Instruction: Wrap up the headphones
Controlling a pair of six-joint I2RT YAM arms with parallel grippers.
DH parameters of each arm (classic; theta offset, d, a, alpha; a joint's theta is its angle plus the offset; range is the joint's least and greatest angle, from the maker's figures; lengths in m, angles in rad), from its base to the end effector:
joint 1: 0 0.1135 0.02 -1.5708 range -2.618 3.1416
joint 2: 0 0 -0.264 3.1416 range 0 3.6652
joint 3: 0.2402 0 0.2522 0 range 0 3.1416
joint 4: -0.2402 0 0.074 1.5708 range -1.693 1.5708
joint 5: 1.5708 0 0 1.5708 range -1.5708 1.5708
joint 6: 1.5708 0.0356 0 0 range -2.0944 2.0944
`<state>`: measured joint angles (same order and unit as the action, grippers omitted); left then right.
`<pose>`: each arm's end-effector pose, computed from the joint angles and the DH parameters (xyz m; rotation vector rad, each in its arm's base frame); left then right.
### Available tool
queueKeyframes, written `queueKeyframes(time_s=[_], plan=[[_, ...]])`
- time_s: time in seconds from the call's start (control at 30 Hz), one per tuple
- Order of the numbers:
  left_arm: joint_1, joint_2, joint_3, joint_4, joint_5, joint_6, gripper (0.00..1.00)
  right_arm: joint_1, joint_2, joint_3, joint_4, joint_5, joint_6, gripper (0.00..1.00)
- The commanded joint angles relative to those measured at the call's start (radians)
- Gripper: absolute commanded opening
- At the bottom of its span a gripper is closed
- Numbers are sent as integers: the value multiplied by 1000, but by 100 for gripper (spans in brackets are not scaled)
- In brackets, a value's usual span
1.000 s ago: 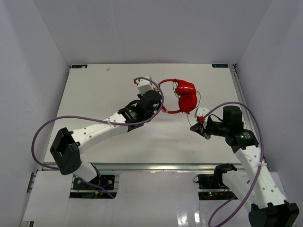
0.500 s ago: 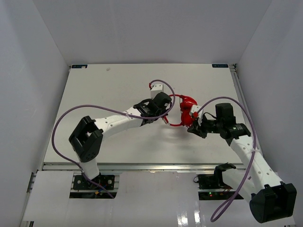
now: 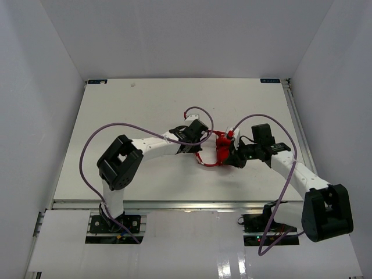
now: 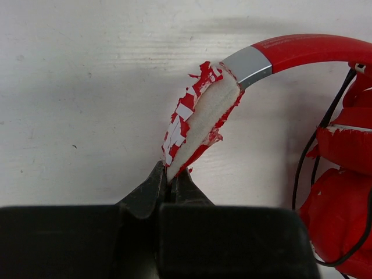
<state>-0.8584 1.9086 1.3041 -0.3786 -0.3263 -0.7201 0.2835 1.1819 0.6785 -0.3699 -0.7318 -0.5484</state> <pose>0.2720 -0.2974 0.1831 0.0484 2.4951 -0.2464 0.2122 0.0866 0.2152 -1.2020 1.9414 0.7503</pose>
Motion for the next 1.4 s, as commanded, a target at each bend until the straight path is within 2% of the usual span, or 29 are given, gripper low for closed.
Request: queueKeyframes(time_s=[0.0, 0.1, 0.17, 0.27, 0.33, 0.4, 0.47, 0.6, 0.67, 0.77, 0.8, 1.0, 1.13, 1.37], plan=[[6, 7, 41, 34, 74, 25, 0, 6, 39, 64, 72, -25, 23, 12], [6, 25, 63, 15, 90, 35, 1, 7, 48, 61, 71, -24, 18, 18], [6, 35, 76, 6, 105, 40, 12, 7, 44, 60, 70, -23, 18, 23], [6, 33, 86, -9, 130, 40, 35, 6, 31, 69, 39, -18, 6, 32], [6, 14, 85, -19, 138, 39, 49, 6, 16, 83, 13, -4, 1, 44], [6, -12, 74, -24, 142, 39, 57, 4, -22, 104, -12, 35, -3, 60], [9, -61, 56, -26, 144, 52, 68, -4, -75, 112, -41, 53, -13, 70], [11, -187, 18, -26, 149, 92, 81, -33, -174, 129, -86, 93, 20, 89], [10, -246, -19, -12, 172, 125, 87, -40, -253, 137, -91, 187, 89, 95], [11, -419, -112, 44, 223, 198, 93, -56, -333, 136, -105, 353, 158, 90], [11, -479, -190, 76, 240, 216, 93, -66, -350, 133, -109, 388, 172, 90], [16, -881, -538, 254, 299, 320, 98, -112, -421, 102, -121, 500, 246, 90], [20, -1043, -685, 304, 351, 332, 98, -148, -434, 91, -96, 532, 346, 90], [21, -1157, -764, 286, 413, 338, 98, -171, -460, 5, -14, 645, 433, 90]])
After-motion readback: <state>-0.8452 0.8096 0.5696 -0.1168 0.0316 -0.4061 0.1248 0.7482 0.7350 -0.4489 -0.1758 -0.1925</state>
